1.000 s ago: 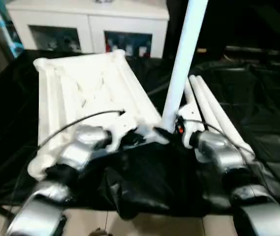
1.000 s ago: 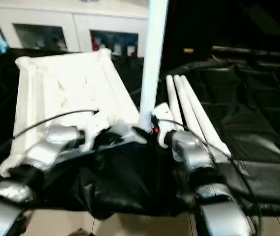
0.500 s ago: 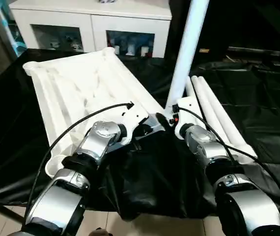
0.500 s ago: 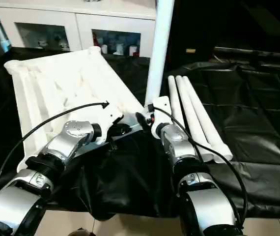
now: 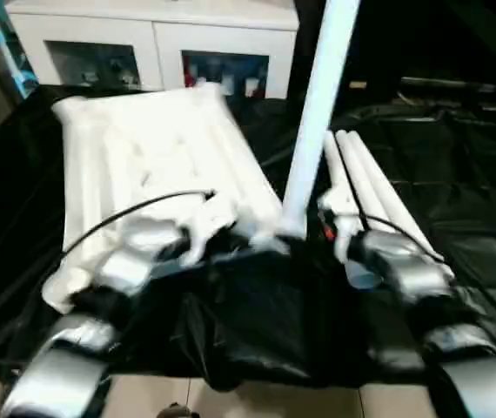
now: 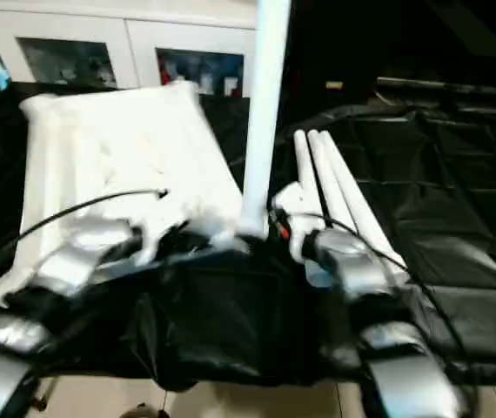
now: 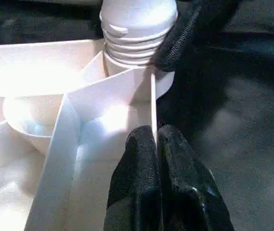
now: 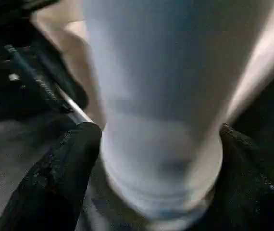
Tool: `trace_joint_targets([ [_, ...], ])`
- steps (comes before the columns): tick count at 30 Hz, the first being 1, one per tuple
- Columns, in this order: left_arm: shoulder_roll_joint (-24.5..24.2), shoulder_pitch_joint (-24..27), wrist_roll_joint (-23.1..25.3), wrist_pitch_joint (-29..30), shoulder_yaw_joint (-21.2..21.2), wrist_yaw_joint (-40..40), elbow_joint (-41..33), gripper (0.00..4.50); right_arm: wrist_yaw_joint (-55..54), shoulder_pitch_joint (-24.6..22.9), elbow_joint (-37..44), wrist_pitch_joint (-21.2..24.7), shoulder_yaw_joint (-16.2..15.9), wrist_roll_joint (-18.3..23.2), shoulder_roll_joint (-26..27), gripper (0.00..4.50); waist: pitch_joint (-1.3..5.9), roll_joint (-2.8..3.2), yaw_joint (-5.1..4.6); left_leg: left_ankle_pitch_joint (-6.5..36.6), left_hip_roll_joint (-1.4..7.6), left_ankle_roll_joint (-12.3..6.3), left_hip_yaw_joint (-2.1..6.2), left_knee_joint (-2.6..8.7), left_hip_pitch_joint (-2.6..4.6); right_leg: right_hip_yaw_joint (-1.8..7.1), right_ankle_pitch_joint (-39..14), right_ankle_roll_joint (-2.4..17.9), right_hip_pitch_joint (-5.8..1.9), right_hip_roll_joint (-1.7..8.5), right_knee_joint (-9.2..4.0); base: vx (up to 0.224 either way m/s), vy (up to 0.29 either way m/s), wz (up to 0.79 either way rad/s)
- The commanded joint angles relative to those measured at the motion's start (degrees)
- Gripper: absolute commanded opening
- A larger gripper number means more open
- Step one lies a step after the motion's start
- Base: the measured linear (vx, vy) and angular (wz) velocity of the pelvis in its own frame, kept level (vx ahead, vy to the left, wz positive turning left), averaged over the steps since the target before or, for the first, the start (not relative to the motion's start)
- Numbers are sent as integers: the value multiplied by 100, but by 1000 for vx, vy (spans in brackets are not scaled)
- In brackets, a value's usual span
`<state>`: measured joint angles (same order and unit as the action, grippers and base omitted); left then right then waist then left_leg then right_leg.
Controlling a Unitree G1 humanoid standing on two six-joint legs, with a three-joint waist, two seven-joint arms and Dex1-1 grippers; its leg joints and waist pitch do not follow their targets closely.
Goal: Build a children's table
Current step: Rotate leg to tighten
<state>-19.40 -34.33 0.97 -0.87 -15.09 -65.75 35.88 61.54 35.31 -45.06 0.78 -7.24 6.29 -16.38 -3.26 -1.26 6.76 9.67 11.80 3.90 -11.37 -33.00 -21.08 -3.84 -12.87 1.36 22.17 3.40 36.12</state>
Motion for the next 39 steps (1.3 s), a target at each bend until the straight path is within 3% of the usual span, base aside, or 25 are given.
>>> trace_joint_targets([
  [1,58,96,-282,-62,-88,-258,-177,0,245,-68,136,-5,-87,-29,-97,367,362,-21,17,935,249,-336,95,316,81,308,-437,1309,-245,526,-422,0,0,0],
  [3,-7,161,-305,-47,-63,-376,-278,0,450,-96,188,-13,-99,-34,-178,367,371,-23,16,891,249,-300,102,317,79,309,-419,1293,-254,529,-414,0,0,0],
  [8,-56,215,-313,-40,-32,-451,-349,0,581,-126,300,111,-104,27,-209,315,391,-31,27,654,221,-403,96,289,57,304,12,1320,-271,508,-368,0,0,0],
  [15,-34,238,-326,20,28,-403,-403,0,679,-212,406,292,-111,130,-108,278,379,-32,23,754,227,-353,101,302,66,297,-275,1273,-257,507,-395,0,0,0],
  [18,143,67,-137,105,68,151,-136,0,-504,-122,-93,213,61,-142,146,277,373,-37,10,791,222,-288,103,310,71,304,-384,1256,-251,520,-405,0,0,0],
  [19,206,-12,-47,140,74,376,-9,0,-892,-73,-273,194,113,-216,221,277,345,-29,-30,875,210,-211,98,329,87,312,-589,1235,-217,518,-448,0,0,0],
  [21,459,-293,132,248,135,1061,424,0,-2020,66,-737,227,280,-327,438,276,348,-33,-53,1034,209,-63,126,348,102,312,-980,1185,-243,547,-475,0,0,0],
  [23,634,-486,221,319,169,1484,697,0,-2561,144,-959,342,444,-262,583,276,334,-24,-69,1225,198,56,124,355,140,328,-1367,1080,-213,546,-528,0,0,0],
  [24,938,-807,309,493,223,2120,1117,0,-3347,298,-1271,486,686,-140,801,275,345,7,-56,1199,209,69,137,356,133,333,-1313,1066,-227,557,-515,0,0,0],
  [25,938,-807,309,493,223,2120,1117,0,-3347,298,-1271,486,686,-140,801,275,339,21,-61,1252,203,105,115,353,183,344,-1250,1086,-169,529,-536,0,0,0],
  [26,1173,-1032,350,567,241,2525,1399,0,-3893,433,-1488,594,850,-68,987,275,352,4,-52,1244,200,103,117,349,178,344,-1129,1124,-194,530,-523,0,0,0],
  [29,1381,-1229,411,590,259,2792,1661,0,-4191,591,-1667,545,813,-143,1227,275,393,58,-10,1010,201,47,131,333,131,337,-521,1178,-244,537,-458,0,0,0],
  [31,1494,-1317,429,479,235,2785,1773,0,-3996,663,-1693,350,739,-147,1444,275,404,63,-12,879,191,-37,126,318,101,327,-113,1219,-262,525,-427,0,0,0],
  [32,1519,-1344,437,427,229,2772,1817,0,-3952,687,-1707,290,743,-141,1505,331,405,53,-13,867,187,-68,122,314,97,325,-36,1232,-263,521,-419,0,0,0],
  [33,1528,-1350,433,397,225,2731,1829,0,-3935,703,-1713,251,731,-160,1535,345,409,54,-9,851,189,-113,123,309,86,324,62,1256,-278,532,-412,0,0,0],
  [38,1415,-1240,349,29,161,2251,1766,0,-3414,718,-1633,-36,594,-245,1494,381,376,43,-30,1133,199,-128,136,336,89,315,-549,1191,-277,556,-479,0,0,0],
  [39,1358,-1120,222,-56,166,1888,1627,0,-3245,680,-1537,-259,485,-325,1385,381,376,45,-34,1158,206,-122,139,341,90,318,-628,1179,-272,561,-484,0,0,0],
])
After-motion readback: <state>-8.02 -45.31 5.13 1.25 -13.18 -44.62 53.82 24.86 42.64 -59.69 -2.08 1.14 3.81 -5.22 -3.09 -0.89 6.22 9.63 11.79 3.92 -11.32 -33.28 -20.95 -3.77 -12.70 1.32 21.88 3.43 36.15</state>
